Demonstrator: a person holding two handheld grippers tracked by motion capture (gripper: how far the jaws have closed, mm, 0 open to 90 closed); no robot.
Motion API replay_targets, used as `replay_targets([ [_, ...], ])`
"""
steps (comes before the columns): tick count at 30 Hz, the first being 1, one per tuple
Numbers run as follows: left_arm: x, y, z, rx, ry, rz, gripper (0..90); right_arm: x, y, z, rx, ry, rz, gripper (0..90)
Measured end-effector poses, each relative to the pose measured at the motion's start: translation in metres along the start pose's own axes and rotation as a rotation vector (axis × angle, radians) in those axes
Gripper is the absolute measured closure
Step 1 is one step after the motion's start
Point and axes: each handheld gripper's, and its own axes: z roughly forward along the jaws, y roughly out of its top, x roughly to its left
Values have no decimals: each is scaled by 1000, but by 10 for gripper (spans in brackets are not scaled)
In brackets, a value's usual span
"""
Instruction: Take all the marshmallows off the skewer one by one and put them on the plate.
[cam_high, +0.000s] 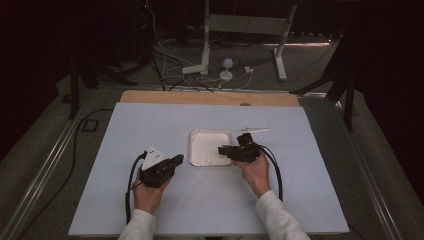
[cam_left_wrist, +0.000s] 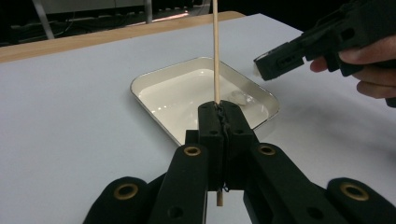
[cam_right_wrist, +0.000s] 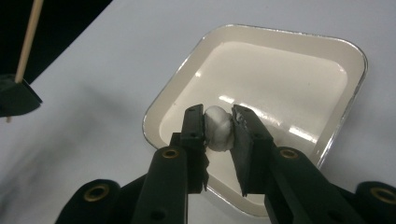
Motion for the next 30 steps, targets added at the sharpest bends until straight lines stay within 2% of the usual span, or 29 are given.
replay_targets([
  [7,1,0,-1,-2,0,-4,897,1,-4,6,26,-6,-9,754],
  [9,1,0,-1,-2,0,-4,897,1,-5,8,39,-10,-9,727],
  [11,1,0,0,-1,-1,-4,897,1,-6,10,37,-32,-6,554],
  [13,1,0,0,-1,-2,-4,897,1,-6,11,34,-51,-10,438],
  [15,1,0,0,-1,-1,-5,897,1,-6,10,16,-68,-17,269],
  [16,1,0,0,-1,-1,-7,897,2,-6,9,7,-81,-26,253],
  [19,1,0,0,-4,2,-9,897,4,-6,5,-28,-80,-35,160],
  [23,1,0,0,-6,1,-20,896,7,-6,-2,-63,-48,-42,116],
  [30,-1,2,2,-10,-9,-33,896,10,-5,-17,-106,-15,-85,0],
])
